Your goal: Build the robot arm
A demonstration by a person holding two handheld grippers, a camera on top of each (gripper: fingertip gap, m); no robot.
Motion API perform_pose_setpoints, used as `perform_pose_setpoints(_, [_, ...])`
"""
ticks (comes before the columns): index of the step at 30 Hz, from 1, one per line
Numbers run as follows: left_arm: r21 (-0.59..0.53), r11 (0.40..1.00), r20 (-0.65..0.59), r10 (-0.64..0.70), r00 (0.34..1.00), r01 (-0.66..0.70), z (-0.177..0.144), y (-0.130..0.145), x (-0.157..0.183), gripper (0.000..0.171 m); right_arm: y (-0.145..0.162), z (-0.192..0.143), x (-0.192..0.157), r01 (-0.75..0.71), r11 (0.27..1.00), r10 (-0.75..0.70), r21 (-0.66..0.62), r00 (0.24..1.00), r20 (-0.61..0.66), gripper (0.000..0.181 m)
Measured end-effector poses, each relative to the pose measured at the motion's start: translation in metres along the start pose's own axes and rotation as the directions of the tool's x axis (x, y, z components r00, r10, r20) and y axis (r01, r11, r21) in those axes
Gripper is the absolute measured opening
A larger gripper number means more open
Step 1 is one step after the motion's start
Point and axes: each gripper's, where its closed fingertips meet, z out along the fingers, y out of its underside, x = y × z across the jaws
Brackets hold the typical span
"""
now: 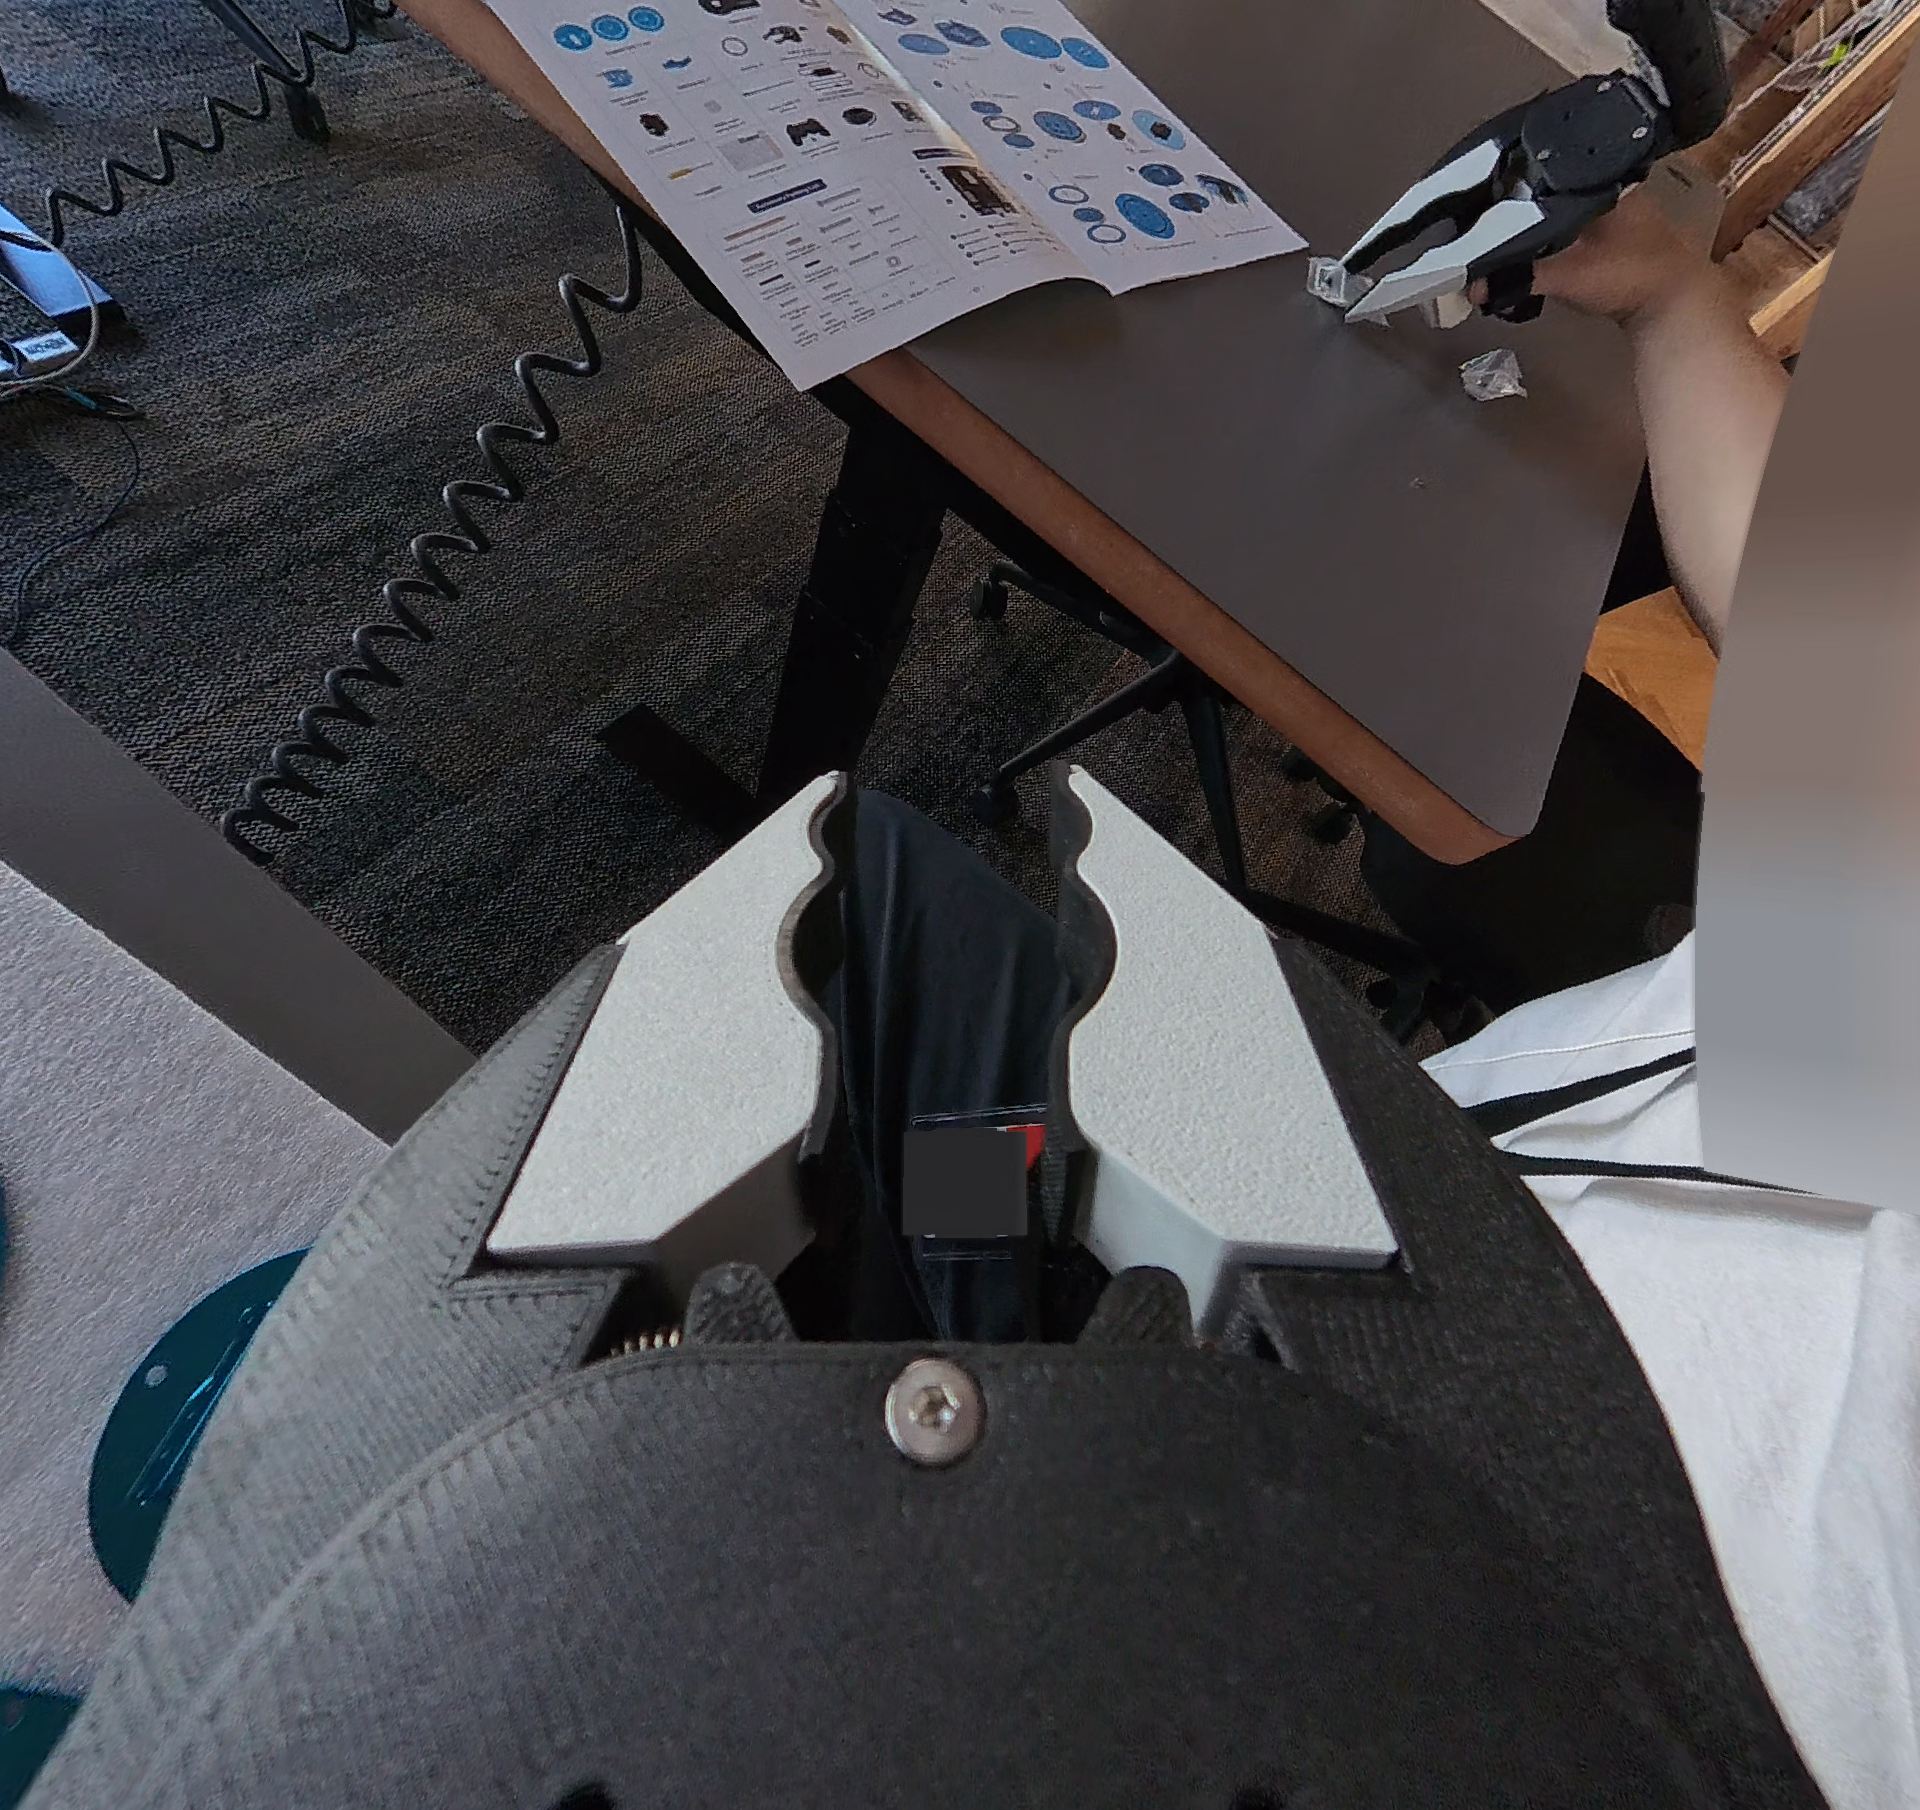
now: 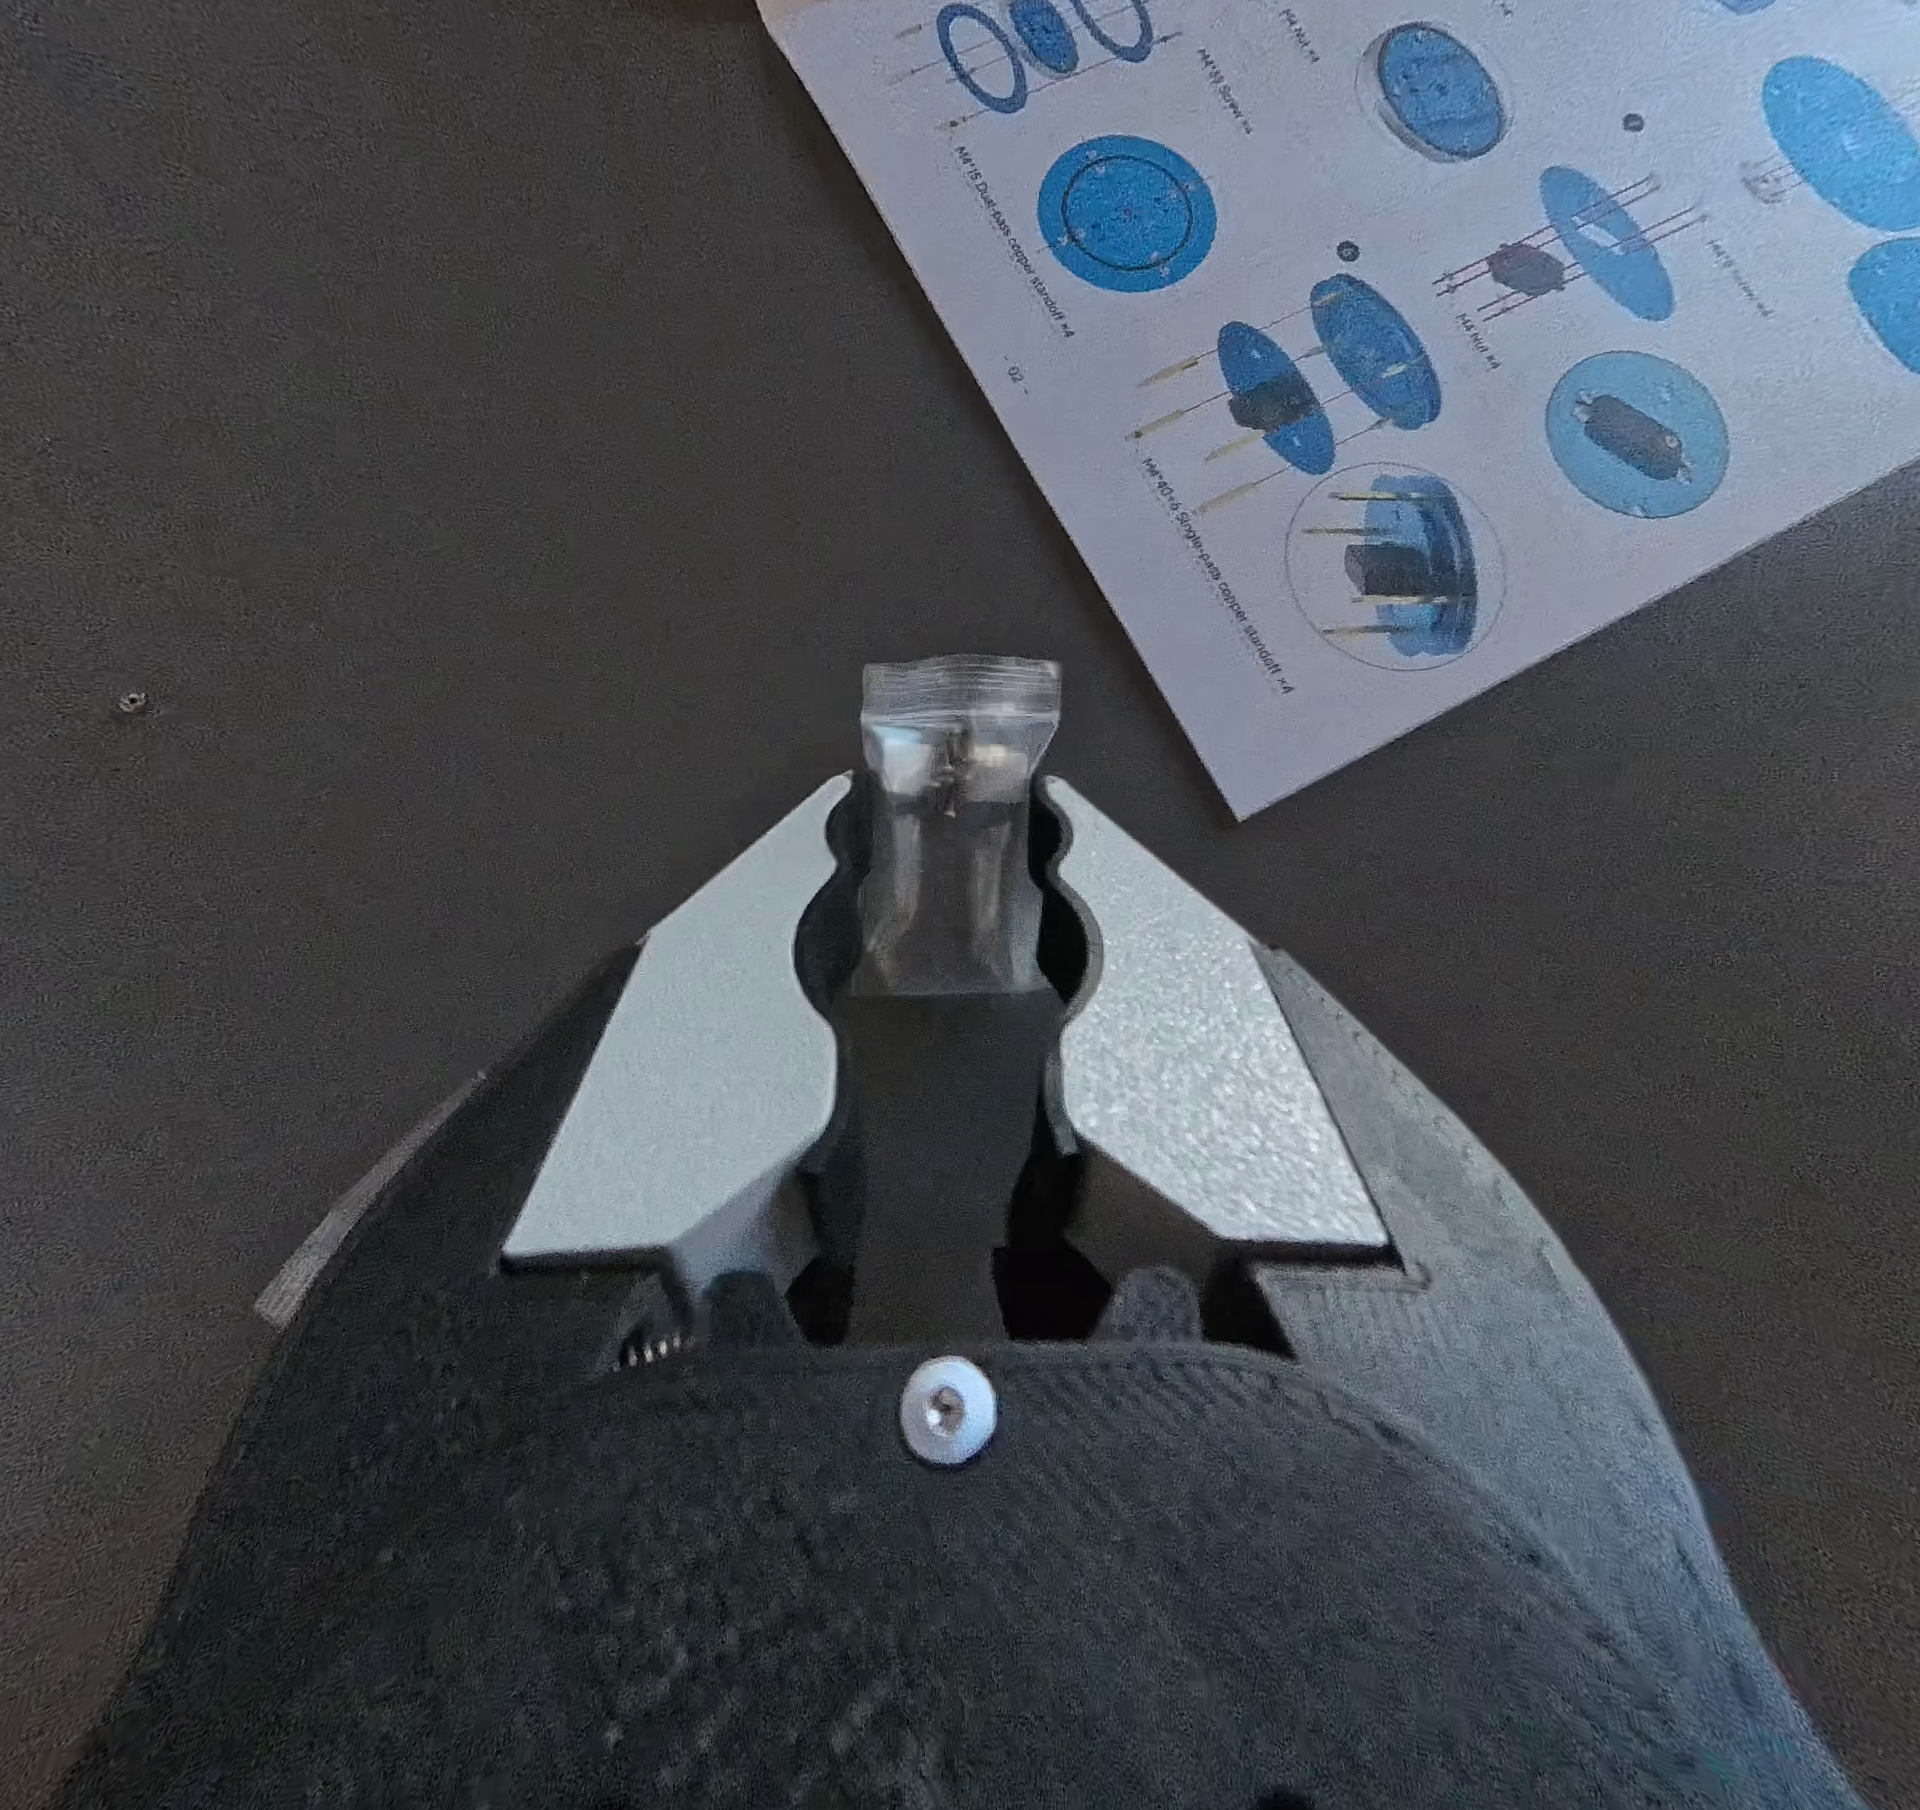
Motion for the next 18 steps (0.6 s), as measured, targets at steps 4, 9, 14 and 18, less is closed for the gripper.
perform_pose_setpoints(4, [-0.006, 1.000, 0.004, 0.004, 1.000, -0.004, 0.000, 0.000, 0.001, 0.036, -0.001, -0.001, -0.001, 0.032, 0.999, -0.032, -0.012, 0.999, -0.027, 0.024])
perform_pose_setpoints(9, [-0.001, 1.000, 0.008, 0.011, 1.000, -0.011, -0.002, -0.003, 0.002, 0.036, -0.005, -0.004, -0.007, 0.123, 0.988, -0.130, -0.092, 0.989, -0.077, 0.019])
perform_pose_setpoints(14, [-0.008, 1.000, 0.002, 0.012, 1.000, -0.012, 0.000, -0.001, 0.003, 0.036, -0.013, -0.007, -0.016, 0.223, 0.957, -0.246, -0.188, 0.963, -0.113, 0.016])
perform_pose_setpoints(18, [-0.009, 1.000, -0.004, 0.013, 1.000, -0.013, 0.000, -0.001, 0.004, 0.036, -0.009, -0.005, -0.015, 0.248, 0.930, -0.286, -0.273, 0.952, -0.112, 0.013])
